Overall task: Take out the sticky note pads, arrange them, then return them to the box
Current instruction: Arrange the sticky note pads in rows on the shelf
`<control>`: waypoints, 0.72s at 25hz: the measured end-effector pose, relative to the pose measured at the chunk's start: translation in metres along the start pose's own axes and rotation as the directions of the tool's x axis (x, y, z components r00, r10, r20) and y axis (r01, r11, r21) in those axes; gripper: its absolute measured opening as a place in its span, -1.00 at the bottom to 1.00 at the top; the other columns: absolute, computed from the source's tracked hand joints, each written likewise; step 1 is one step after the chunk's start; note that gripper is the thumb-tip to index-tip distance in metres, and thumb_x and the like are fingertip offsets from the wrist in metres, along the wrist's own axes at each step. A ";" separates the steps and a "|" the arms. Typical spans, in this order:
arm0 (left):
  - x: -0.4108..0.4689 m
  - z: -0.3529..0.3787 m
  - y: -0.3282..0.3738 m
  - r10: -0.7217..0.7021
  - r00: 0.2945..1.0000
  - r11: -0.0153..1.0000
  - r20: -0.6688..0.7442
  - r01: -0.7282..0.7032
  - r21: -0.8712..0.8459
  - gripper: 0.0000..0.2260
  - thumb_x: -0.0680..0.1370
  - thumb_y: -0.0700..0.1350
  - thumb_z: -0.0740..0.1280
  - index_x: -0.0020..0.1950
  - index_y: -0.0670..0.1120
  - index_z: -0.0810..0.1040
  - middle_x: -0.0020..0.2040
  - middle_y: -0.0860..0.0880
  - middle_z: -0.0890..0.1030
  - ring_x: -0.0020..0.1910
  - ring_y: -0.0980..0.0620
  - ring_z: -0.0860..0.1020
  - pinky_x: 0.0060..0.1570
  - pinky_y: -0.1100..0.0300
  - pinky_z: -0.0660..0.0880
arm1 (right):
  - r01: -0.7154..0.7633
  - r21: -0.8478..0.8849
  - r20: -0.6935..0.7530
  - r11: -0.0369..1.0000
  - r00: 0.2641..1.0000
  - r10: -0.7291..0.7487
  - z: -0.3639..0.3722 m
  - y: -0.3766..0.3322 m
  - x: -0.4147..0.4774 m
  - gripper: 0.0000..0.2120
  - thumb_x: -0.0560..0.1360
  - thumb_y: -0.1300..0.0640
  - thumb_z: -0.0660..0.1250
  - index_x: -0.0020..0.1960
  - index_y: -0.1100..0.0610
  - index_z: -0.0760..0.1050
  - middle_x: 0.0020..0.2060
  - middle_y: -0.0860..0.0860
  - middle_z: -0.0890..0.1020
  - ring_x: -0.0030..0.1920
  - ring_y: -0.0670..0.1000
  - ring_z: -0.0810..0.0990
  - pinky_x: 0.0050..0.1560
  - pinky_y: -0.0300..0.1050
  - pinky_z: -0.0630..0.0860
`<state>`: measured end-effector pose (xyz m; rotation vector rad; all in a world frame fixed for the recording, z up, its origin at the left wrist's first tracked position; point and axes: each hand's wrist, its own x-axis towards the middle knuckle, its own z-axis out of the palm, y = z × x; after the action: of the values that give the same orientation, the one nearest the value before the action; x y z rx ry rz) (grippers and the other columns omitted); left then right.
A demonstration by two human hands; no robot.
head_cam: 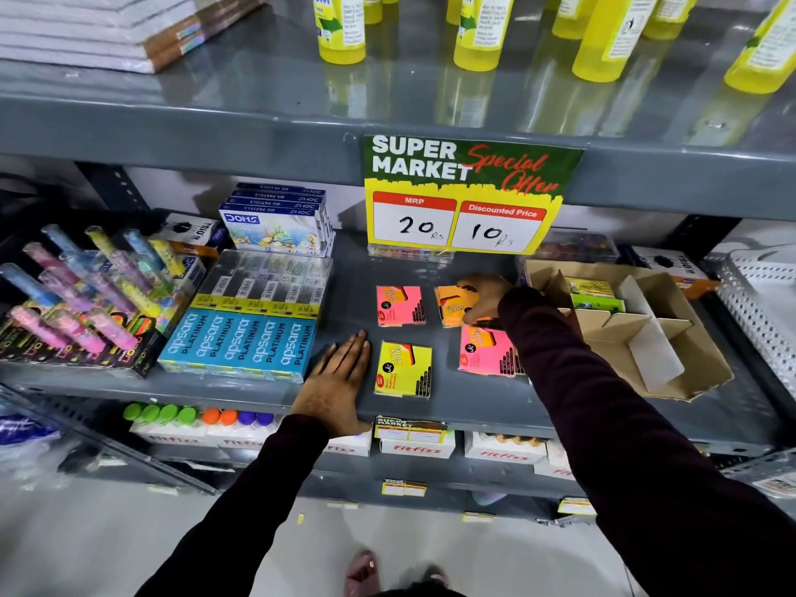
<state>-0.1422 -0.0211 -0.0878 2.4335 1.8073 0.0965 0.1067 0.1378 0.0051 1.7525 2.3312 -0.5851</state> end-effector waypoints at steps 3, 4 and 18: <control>0.001 0.002 -0.001 0.006 1.000 1.000 -0.012 -0.006 0.000 0.04 0.17 0.38 0.22 0.46 -0.24 0.08 0.48 -0.20 0.16 0.43 -0.12 0.15 0.37 -0.01 0.00 | 0.001 -0.025 0.015 1.000 1.000 -0.001 -0.004 -0.002 0.003 -0.25 0.37 0.13 0.47 0.48 0.14 0.22 0.46 0.11 0.33 0.43 0.12 0.33 0.39 -0.11 0.32; 0.001 0.002 -0.001 0.006 1.000 1.000 -0.013 -0.006 0.004 0.04 0.18 0.38 0.22 0.46 -0.23 0.07 0.48 -0.19 0.15 0.44 -0.12 0.15 0.39 -0.01 0.01 | 0.002 -0.028 0.030 1.000 1.000 -0.001 -0.004 -0.003 0.004 -0.26 0.38 0.14 0.46 0.48 0.14 0.22 0.46 0.11 0.33 0.43 0.12 0.33 0.39 -0.11 0.32; -0.001 0.002 -0.002 0.018 0.999 0.992 0.035 -0.022 0.121 0.13 0.13 0.37 0.38 0.45 -0.30 0.09 0.47 -0.25 0.18 0.43 -0.16 0.18 0.37 -0.12 0.15 | -0.038 -0.261 0.072 0.965 0.996 0.058 0.035 -0.003 -0.055 -0.16 0.17 -0.11 0.58 0.30 0.20 0.34 0.30 0.15 0.42 0.33 0.19 0.40 0.36 0.19 0.35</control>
<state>-0.1436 -0.0214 -0.0903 2.5184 1.8258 -0.0539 0.1170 0.0741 -0.0058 1.6300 2.1903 -0.3174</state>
